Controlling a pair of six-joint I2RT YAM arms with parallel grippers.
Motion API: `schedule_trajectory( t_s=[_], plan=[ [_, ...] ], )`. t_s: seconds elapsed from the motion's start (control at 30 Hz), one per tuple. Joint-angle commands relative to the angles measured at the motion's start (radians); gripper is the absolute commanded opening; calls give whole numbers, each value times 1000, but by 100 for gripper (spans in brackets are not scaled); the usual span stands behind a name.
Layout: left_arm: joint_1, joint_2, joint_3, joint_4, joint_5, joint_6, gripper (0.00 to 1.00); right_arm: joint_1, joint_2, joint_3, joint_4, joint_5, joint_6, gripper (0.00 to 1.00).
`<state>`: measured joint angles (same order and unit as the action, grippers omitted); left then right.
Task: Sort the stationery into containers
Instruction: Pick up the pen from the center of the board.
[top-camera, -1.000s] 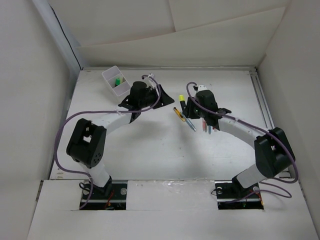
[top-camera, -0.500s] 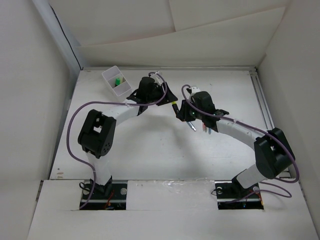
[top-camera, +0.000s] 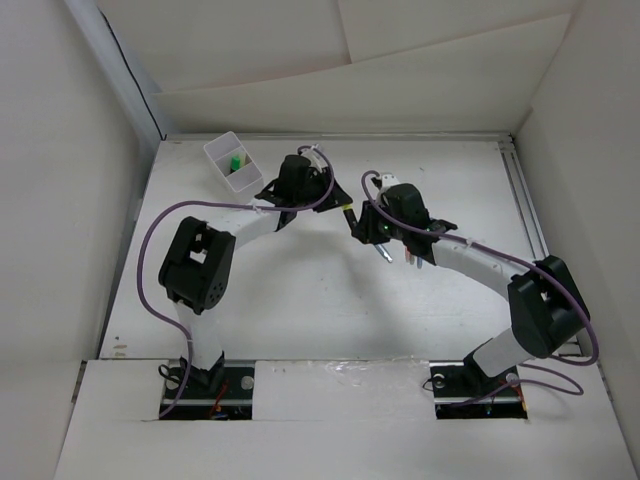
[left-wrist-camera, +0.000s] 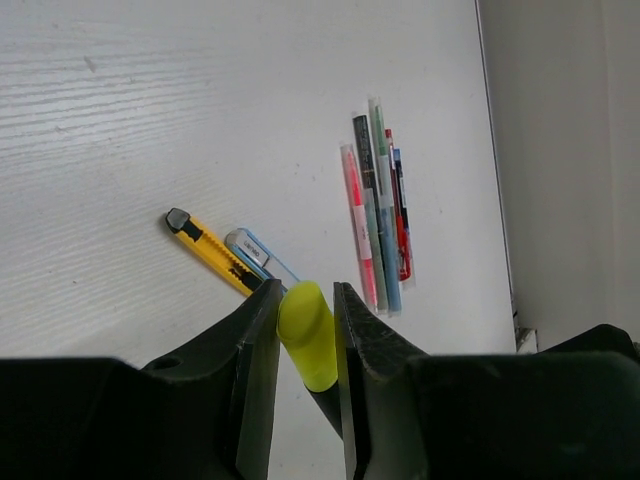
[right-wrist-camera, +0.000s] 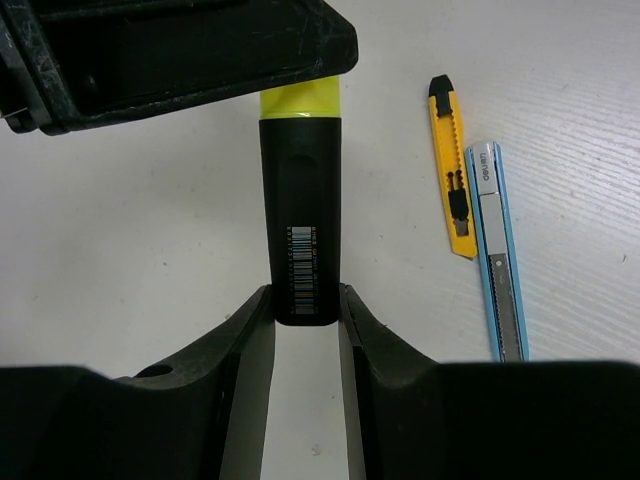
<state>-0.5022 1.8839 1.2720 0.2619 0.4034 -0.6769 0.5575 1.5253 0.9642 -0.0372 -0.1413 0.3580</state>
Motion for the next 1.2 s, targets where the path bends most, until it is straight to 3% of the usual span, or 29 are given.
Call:
schedule_trajectory(
  t_s=[0.0, 0.17, 0.33, 0.6, 0.93, 1.17],
  plan=[
    [19, -43, 3, 37, 11, -4, 0, 9, -22, 5, 71, 0, -17, 14],
    [19, -68, -19, 48, 11, -13, 0, 9, -44, 5, 71, 11, -17, 15],
    [19, -98, -51, 57, -14, -22, 0, 9, -65, -4, 71, 0, -17, 30],
    [28, -161, -42, -1, -191, -13, 0, -10, -109, -24, 80, -1, -8, 51],
    [143, -170, 1, -53, -258, -23, 0, -41, -175, -62, 102, -24, 10, 54],
    [271, -221, 39, -99, -529, -52, 0, -50, -175, -62, 111, -9, 28, 54]
  ],
)
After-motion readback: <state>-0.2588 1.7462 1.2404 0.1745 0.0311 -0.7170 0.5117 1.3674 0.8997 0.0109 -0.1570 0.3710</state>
